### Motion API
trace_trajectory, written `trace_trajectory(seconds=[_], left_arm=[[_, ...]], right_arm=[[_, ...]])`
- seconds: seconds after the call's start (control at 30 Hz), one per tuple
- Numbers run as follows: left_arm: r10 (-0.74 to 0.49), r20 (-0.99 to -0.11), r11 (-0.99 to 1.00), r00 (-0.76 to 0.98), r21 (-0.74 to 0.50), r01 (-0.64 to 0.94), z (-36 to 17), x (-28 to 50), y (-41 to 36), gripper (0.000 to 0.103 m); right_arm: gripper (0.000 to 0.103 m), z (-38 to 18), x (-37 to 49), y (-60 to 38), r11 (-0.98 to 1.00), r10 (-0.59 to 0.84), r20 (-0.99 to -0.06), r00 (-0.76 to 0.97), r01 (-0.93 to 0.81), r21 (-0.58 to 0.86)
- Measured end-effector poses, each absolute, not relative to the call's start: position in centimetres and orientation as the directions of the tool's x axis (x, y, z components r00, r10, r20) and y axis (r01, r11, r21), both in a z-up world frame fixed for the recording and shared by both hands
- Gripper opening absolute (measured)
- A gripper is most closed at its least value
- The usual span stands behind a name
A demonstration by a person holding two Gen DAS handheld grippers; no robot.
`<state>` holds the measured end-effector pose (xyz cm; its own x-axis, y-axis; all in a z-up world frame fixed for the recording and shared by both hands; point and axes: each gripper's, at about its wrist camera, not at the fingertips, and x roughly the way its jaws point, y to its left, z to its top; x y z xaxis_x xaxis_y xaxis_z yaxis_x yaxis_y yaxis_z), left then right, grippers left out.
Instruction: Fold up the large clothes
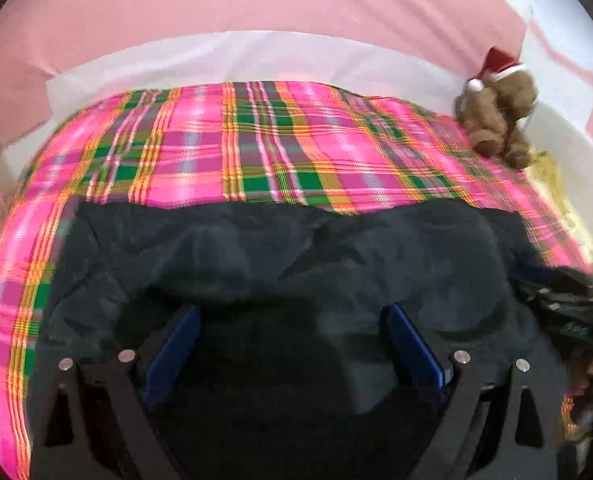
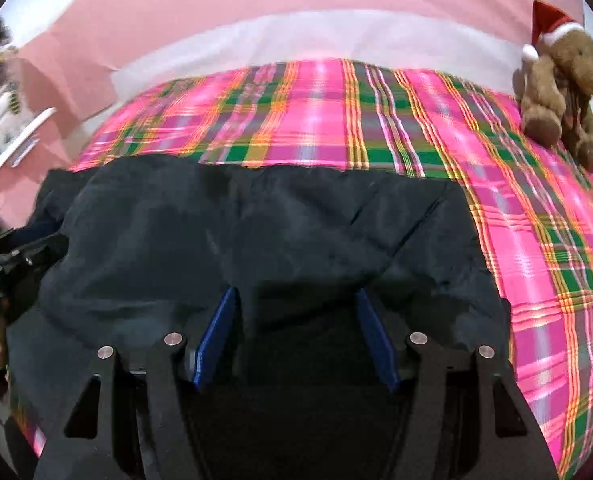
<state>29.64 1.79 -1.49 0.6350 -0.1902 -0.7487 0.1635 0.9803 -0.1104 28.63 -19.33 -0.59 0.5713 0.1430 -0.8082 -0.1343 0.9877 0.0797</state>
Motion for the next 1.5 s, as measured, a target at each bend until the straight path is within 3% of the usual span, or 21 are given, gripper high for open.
trace_trajectory(seconds=[0.2,0.37,0.47,0.57,0.67,0.77,1.5], left_arm=[[-0.149,-0.748,0.989,0.647,-0.108,0.102,-3.6,31.8,2.1,0.096],[-0.160,-0.756,0.987,0.635,-0.105,0.124,-1.2,31.1,3.0,0.096],[-0.077,-0.715,0.994,0.695,-0.001,0.109,0.5,31.4,4.5,0.096],[-0.008,-0.761,0.997,0.649,0.045,0.065,-1.3,33.8,6.6,0.096],[-0.041,-0.792,0.999,0.609,-0.044,0.011,-3.8,35.1,8.9,0.097],[-0.068,-0.784,0.994,0.617,-0.104,-0.022,-4.9,35.1,9.9,0.097],[-0.009,-0.783,0.995,0.622,-0.069,-0.072,-5.0,34.6,9.5,0.102]], right_arm=[[0.062,-2.9,32.0,-20.0,0.990,0.136,-0.834,0.535,-0.097,0.099],[0.062,-2.3,32.1,-20.5,0.989,0.150,-0.839,0.523,-0.080,0.127],[0.062,-0.4,31.1,-21.4,0.990,0.143,-0.810,0.569,-0.069,0.126],[0.062,0.0,31.7,-22.3,0.995,0.093,-0.808,0.582,-0.032,0.091],[0.062,-2.5,33.4,-22.9,0.999,0.037,-0.856,0.516,-0.007,0.038],[0.062,-4.2,33.9,-24.2,0.995,0.062,-0.856,0.513,0.035,0.093],[0.062,-5.0,33.6,-23.8,0.996,0.018,-0.840,0.543,0.062,0.062]])
